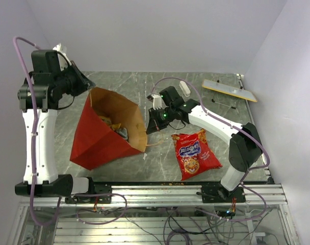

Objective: Take the snacks out of the paper bag
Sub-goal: Adjust the paper bag at the center of the board.

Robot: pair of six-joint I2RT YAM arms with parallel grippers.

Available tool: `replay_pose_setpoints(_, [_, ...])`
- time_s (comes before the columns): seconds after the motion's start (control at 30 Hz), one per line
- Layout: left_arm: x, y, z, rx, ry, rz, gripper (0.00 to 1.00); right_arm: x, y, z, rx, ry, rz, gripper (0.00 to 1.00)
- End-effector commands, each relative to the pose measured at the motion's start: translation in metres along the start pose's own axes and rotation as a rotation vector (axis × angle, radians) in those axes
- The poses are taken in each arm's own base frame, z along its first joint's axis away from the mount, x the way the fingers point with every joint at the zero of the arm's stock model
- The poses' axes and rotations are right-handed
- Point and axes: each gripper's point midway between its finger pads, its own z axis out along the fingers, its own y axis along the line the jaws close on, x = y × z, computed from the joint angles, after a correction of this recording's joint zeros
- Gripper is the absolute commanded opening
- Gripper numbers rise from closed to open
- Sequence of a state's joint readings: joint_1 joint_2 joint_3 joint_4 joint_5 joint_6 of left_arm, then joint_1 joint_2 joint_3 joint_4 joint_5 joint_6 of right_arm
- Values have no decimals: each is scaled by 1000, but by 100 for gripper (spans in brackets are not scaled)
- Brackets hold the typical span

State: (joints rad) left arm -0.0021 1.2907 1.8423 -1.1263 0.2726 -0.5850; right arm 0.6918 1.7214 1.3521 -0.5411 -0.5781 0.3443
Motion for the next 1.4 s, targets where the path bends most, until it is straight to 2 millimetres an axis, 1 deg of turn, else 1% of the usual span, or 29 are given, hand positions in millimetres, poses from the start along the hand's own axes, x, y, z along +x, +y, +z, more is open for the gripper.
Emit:
replay_pose_setpoints(0.0, [-62,-51,-4,178,-190,58,7,-38,18,-4,-8,-117,17,0])
replay_pose_setpoints(0.07, [-71,-66,0,251,-199,64,7,-46,28,-2,-33,-154,23,0])
replay_pose_setpoints(0.13, [-75,-81,5,332,-196,74,7,-47,36,0,-32,-170,25,0])
replay_pose_setpoints(0.17, [-76,-86,6,367,-194,80,7,-47,40,2,-29,-178,17,0])
replay_pose_setpoints(0.23, [-70,-90,8,402,-171,79,7,-44,47,5,-19,-188,9,0])
replay_pose_setpoints(0.27, [-64,-87,8,400,-154,78,7,-41,50,7,-23,-188,5,0])
replay_pose_setpoints(0.3, [-55,-80,10,381,-130,76,7,-34,52,10,-32,-182,4,0])
replay_pose_setpoints(0.43, [6,-33,14,238,21,39,7,-4,62,28,-63,-117,-5,0])
replay_pose_setpoints(0.53, [48,-5,5,161,105,16,7,21,75,39,-82,-59,-24,0])
replay_pose_setpoints(0.6, [66,4,-3,143,126,-6,7,32,79,42,-88,-44,-24,0])
replay_pose_setpoints(0.73, [85,15,-11,113,145,-40,7,43,81,39,-106,-35,-18,0])
replay_pose_setpoints(0.87, [93,18,-12,104,172,-58,7,52,73,33,-77,-33,-40,3])
replay_pose_setpoints(0.97, [93,17,-15,99,175,-70,7,58,62,27,-22,-29,-70,8])
replay_pose_setpoints(1.03, [92,15,-17,104,173,-75,7,59,51,21,41,-27,-105,16])
replay_pose_setpoints(1.07, [92,13,-18,111,171,-76,7,59,44,18,78,-32,-135,20])
replay_pose_setpoints(1.13, [91,11,-18,122,168,-87,7,57,33,10,143,-44,-183,35])
replay_pose_setpoints(1.2, [93,9,-19,133,177,-92,7,49,24,-2,216,-66,-228,46])
replay_pose_setpoints(1.23, [95,8,-20,141,184,-92,7,45,20,-9,252,-73,-251,51])
replay_pose_setpoints(1.3, [97,7,-21,148,192,-94,7,34,23,-21,272,-104,-316,56])
replay_pose_setpoints(1.37, [100,9,-20,147,205,-94,7,23,34,-27,244,-144,-379,58])
